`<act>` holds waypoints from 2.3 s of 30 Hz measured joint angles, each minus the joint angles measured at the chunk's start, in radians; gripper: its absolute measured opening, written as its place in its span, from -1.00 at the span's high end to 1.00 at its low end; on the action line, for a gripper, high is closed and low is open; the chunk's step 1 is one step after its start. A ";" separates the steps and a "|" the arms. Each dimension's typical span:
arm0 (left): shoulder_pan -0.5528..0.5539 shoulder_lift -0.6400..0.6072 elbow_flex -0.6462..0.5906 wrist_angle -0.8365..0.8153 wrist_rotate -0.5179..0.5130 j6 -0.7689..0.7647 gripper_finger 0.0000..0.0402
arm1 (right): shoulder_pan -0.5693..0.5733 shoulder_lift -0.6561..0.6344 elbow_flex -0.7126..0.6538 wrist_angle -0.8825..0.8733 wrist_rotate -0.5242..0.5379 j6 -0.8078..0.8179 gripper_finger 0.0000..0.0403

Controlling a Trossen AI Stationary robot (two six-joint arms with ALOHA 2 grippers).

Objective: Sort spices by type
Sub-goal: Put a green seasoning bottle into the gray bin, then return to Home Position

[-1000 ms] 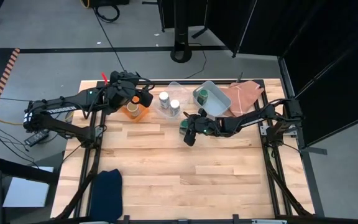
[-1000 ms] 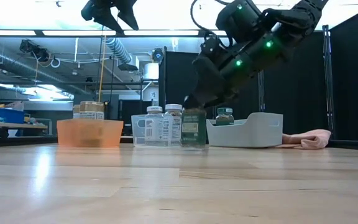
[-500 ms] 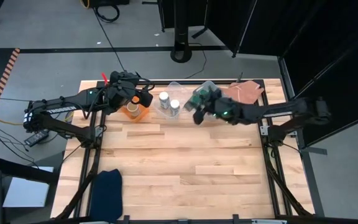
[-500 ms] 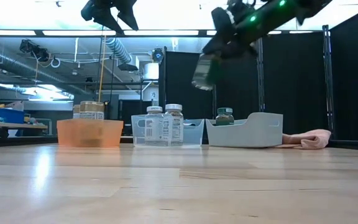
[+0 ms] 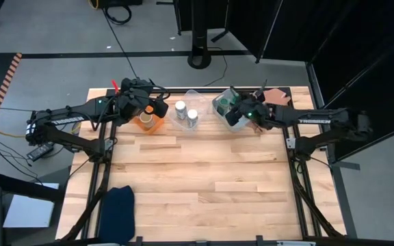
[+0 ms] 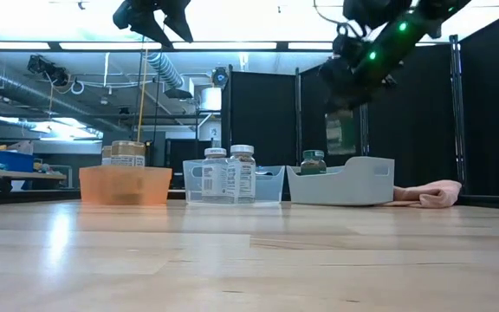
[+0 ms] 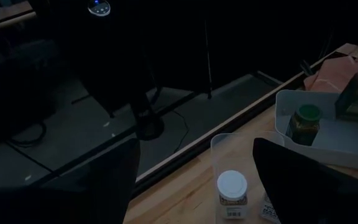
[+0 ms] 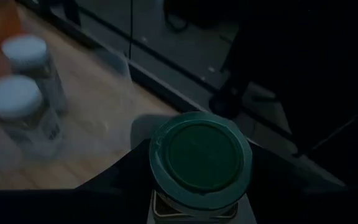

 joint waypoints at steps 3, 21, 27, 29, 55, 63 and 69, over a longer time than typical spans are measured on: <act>0.000 0.000 0.000 -0.001 0.000 -0.001 -0.58 | 0.000 0.052 0.000 -0.002 -0.010 0.000 -0.05; 0.000 0.000 -0.001 -0.061 0.000 -0.004 -0.58 | -0.008 0.246 -0.031 0.048 -0.040 0.087 -0.05; 0.000 0.000 -0.001 -0.061 0.000 -0.003 -0.58 | -0.025 0.150 -0.157 0.170 -0.059 0.125 -0.05; 0.000 0.000 -0.002 -0.061 0.000 -0.003 -0.58 | -0.034 0.114 -0.208 0.219 -0.063 0.134 -0.05; 0.000 0.000 -0.002 -0.061 0.000 0.003 -0.58 | -0.096 0.045 -0.392 0.532 -0.166 0.154 -0.33; 0.000 0.000 -0.002 -0.060 0.000 0.004 -0.58 | -0.096 0.045 -0.382 0.591 -0.167 0.138 -0.46; 0.000 0.000 -0.002 -0.060 0.000 0.024 -0.58 | -0.101 -0.019 -0.298 0.588 -0.167 0.073 -0.56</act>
